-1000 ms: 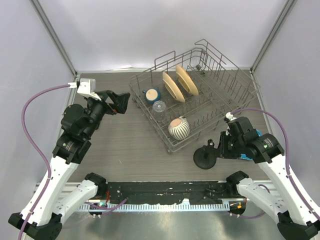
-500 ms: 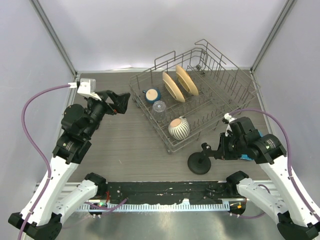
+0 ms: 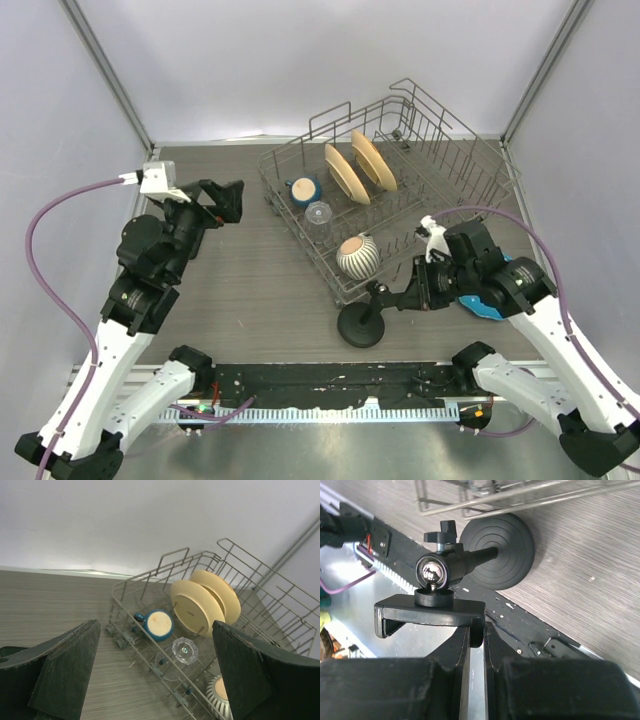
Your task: Place the phone on the phone stand
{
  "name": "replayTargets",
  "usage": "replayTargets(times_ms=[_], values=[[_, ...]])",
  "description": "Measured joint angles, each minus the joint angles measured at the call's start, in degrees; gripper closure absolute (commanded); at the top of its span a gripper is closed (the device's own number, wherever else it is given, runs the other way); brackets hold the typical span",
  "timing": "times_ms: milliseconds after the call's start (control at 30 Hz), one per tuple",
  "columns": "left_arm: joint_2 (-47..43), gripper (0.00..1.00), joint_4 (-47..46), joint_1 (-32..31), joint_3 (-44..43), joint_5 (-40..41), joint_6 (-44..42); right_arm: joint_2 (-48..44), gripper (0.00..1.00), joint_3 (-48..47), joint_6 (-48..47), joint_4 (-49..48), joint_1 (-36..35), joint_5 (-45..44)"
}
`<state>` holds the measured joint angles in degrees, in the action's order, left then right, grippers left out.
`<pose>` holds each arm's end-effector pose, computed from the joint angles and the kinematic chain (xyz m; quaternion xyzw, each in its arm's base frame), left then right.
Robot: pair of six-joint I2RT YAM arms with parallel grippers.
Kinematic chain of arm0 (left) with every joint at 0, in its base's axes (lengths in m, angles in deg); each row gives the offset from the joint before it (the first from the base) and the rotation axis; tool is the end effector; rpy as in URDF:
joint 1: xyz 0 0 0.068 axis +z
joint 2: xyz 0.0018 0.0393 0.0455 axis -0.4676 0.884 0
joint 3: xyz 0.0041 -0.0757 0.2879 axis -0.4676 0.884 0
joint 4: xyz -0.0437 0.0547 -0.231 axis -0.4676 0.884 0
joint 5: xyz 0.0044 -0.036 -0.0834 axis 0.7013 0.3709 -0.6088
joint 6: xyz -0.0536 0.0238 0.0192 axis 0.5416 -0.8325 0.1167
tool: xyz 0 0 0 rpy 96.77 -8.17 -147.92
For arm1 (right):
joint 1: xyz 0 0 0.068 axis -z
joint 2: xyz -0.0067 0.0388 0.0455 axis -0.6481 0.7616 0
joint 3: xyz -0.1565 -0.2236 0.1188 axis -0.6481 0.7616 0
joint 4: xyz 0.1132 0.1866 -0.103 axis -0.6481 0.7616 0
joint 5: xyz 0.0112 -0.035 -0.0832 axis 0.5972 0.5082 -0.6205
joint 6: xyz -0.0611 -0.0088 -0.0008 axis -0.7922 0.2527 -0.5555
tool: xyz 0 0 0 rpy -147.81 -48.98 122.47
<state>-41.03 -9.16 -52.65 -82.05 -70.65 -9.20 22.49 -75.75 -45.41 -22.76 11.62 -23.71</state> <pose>0.1191 -0.0453 0.4349 -0.0439 0.6764 -0.2218 0.7010 0.0794 0.0627 0.3357 -0.1208 0.9244 0.2917 0.2141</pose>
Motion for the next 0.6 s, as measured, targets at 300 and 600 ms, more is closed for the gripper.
replayTargets(times_ms=[300,600], values=[[-2.9,0.03,0.0,0.0,1.2,6.8,-0.2,7.4,0.99,0.7,4.4,-11.9,-19.3,-1.9],[-6.6,0.04,-0.1,0.0,2.8,15.9,-0.2,19.8,0.99,-2.1,9.2,-27.9,-28.4,-11.2]])
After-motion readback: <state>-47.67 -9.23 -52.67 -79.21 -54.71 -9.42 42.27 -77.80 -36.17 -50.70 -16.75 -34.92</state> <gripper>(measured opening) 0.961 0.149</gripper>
